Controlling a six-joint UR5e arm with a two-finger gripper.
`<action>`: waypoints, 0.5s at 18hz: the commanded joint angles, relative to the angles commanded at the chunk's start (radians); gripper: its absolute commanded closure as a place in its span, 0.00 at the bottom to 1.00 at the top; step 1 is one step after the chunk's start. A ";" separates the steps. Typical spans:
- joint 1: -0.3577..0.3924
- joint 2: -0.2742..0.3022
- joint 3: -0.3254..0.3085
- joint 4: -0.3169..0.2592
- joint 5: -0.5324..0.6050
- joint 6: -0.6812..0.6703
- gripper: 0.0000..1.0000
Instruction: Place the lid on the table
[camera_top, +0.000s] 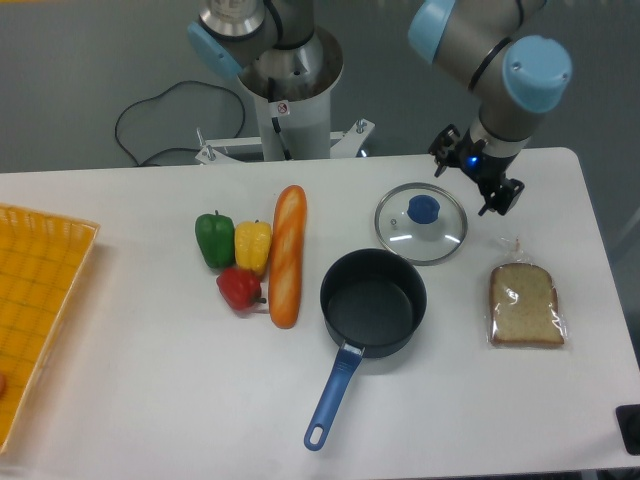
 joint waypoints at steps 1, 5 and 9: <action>-0.002 -0.006 0.022 -0.012 0.000 0.002 0.01; -0.005 -0.023 0.075 -0.012 -0.006 0.012 0.01; -0.014 -0.034 0.123 -0.011 -0.002 0.008 0.01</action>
